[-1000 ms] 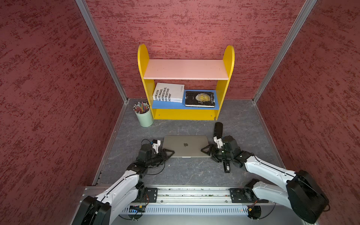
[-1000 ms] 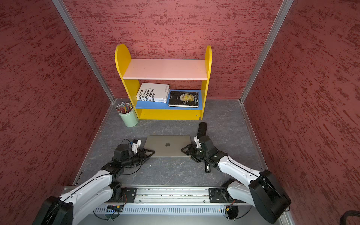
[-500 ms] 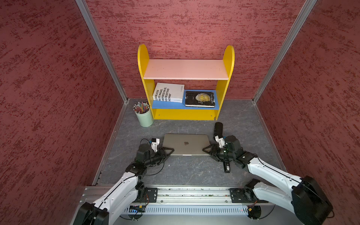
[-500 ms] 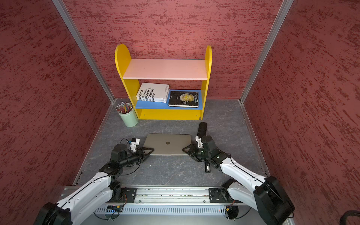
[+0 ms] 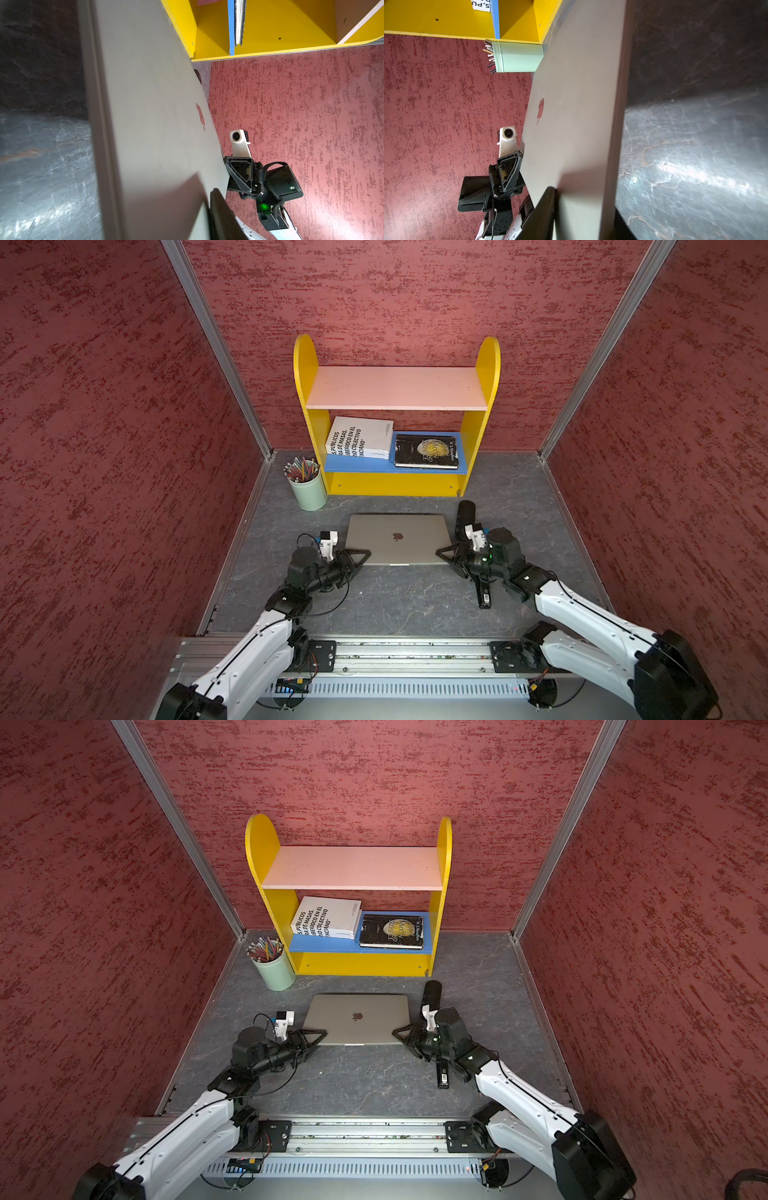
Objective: Close the laptop lid and set it aside
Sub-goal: Pick up the laptop from the center of the board.
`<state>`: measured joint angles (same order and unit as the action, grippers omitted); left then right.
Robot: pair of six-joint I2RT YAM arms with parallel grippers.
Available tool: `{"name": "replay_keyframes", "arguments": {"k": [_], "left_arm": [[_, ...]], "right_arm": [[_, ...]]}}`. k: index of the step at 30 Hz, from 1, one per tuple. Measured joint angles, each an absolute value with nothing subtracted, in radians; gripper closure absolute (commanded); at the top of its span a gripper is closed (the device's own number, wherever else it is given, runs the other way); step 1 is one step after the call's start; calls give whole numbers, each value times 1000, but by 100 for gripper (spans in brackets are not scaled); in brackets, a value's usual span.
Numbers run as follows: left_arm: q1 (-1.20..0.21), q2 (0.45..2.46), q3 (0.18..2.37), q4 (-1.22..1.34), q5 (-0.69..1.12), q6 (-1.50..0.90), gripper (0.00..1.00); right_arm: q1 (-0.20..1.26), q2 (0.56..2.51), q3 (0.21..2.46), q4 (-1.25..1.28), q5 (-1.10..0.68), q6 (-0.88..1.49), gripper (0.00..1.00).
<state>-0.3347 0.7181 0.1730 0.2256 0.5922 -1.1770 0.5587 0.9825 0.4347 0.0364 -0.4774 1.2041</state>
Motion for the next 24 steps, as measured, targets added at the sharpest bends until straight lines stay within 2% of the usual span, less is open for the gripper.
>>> {"name": "replay_keyframes", "arguments": {"k": [4, 9, 24], "left_arm": [[-337, 720, 197, 234, 573, -1186, 65], [-339, 723, 237, 237, 555, -1195, 65], [-334, 768, 442, 180, 517, -1162, 65]], "right_arm": [[559, 965, 438, 61, -461, 1234, 78], [559, 941, 466, 64, -435, 1251, 80], [546, 929, 623, 52, -388, 1248, 82]]}}
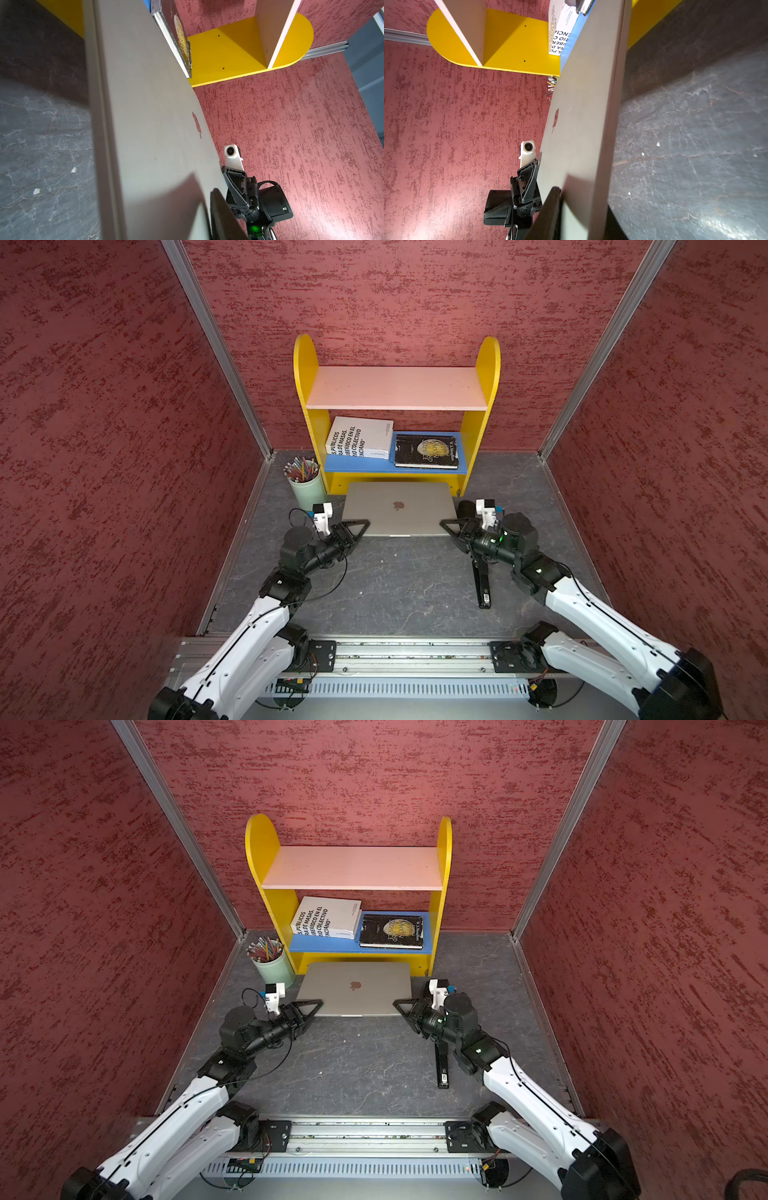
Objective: Close the laptop lid and set it aside
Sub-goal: Pick up the laptop from the center of the board, then place the laptop on the shelf.
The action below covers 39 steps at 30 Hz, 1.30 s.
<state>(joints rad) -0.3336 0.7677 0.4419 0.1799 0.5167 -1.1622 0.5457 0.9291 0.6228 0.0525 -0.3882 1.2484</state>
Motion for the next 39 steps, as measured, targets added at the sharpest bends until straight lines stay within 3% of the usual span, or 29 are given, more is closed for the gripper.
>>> {"name": "replay_keyframes", "arguments": {"k": [39], "left_arm": [[-273, 938, 906, 3, 512, -1079, 65]], "right_arm": [[523, 1073, 1039, -67, -384, 1187, 80]]}}
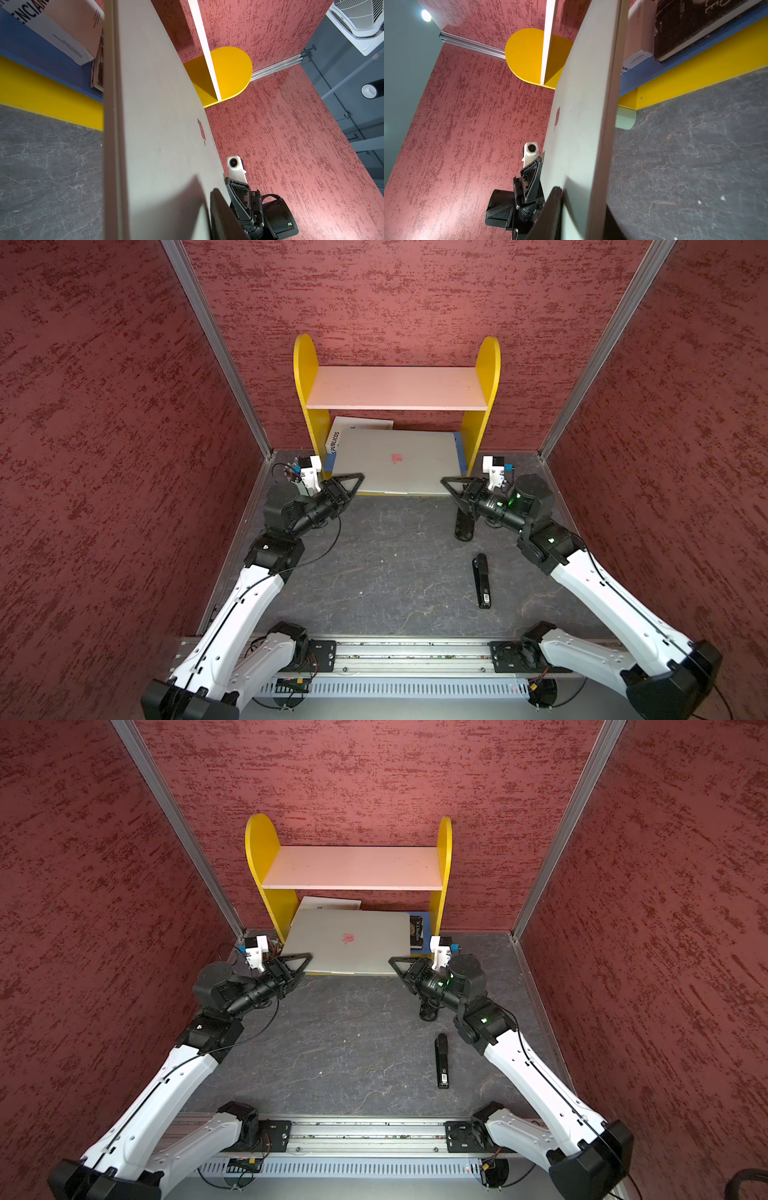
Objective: Close the laptop lid and set it aside
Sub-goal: Place the laptop on the shelf.
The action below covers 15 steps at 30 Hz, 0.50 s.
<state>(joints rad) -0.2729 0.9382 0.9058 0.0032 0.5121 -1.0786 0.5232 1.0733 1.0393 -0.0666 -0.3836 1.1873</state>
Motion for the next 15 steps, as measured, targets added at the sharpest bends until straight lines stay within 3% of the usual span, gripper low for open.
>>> {"name": "replay_keyframes", "arguments": {"k": [15], "left_arm": [[-282, 1031, 1049, -7, 577, -1060, 65]], "right_arm": [[527, 1161, 1187, -81, -424, 1171, 79]]}}
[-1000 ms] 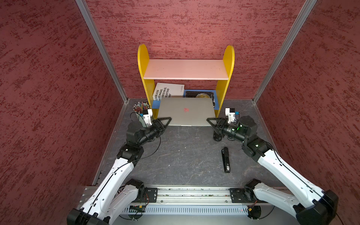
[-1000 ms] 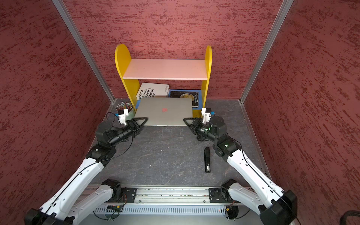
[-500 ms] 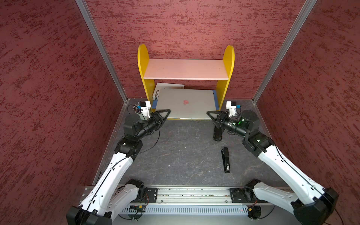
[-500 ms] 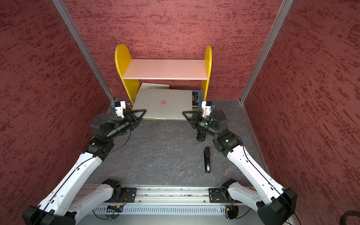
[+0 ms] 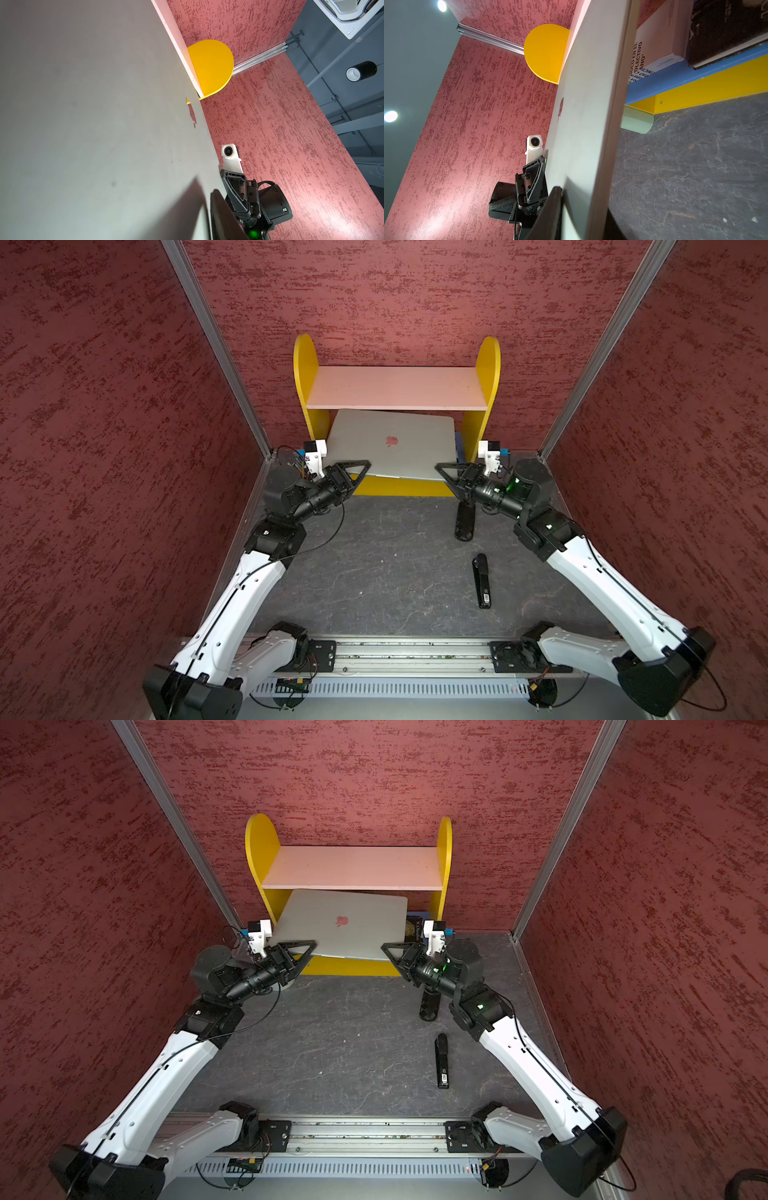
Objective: Close the laptop lid and set it aside
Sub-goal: Place the laptop on the shelf.
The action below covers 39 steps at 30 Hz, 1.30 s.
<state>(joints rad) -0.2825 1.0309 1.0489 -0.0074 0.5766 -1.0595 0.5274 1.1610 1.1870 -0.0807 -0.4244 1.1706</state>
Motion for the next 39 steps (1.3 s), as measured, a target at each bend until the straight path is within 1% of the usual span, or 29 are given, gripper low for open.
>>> {"name": "replay_keyframes", "arguments": {"k": [17, 28, 39], "left_arm": [[-244, 1128, 1173, 2, 585, -1062, 65], [-233, 1285, 1310, 23, 650, -1084, 65], [-227, 1453, 1455, 21, 698, -1087, 65]], "right_arm": [[525, 1251, 1358, -143, -422, 1117, 79], [494, 1401, 1544, -192, -455, 1087, 78], [419, 1536, 1669, -202, -526, 1089, 77]]}}
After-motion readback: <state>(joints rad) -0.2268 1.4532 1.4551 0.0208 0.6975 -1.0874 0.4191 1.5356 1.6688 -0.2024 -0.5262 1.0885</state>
